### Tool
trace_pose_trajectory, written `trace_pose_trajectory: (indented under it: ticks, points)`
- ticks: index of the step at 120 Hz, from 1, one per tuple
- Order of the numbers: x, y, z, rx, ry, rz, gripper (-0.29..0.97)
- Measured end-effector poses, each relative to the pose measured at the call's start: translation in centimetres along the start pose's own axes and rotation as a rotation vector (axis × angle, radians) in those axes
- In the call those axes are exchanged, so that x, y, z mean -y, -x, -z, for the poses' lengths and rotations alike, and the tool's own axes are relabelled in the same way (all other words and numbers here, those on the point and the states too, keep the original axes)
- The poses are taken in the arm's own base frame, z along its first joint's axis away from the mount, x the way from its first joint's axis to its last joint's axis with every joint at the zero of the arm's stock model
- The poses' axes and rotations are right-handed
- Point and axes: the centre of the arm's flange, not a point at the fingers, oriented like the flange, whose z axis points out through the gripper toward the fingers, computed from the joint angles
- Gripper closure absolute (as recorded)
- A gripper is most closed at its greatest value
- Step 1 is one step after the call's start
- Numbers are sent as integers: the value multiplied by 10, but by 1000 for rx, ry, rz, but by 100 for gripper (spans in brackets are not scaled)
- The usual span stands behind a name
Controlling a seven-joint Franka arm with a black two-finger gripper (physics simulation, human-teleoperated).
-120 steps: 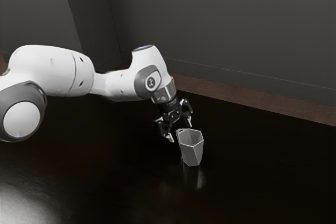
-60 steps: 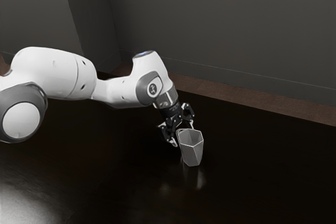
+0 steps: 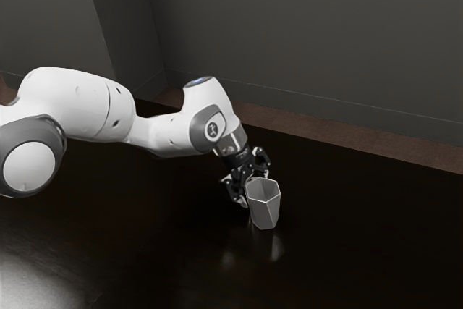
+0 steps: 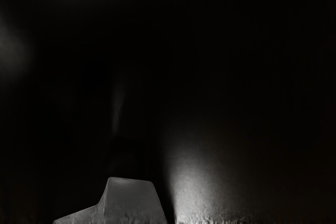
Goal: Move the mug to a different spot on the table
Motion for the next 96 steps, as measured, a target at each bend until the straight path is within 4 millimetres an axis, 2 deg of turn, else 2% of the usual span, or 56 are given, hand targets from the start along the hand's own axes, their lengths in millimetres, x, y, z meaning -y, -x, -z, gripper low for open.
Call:
trace_pose_trajectory:
  ticks: [12,50,68,96]
  points:
    - [-1,1,0,0,6,0,6]
    - [-3,3,5,-6,27,-2,48]
    - [-3,2,7,-7,30,-1,56]
    - [0,5,14,-8,34,1,60]
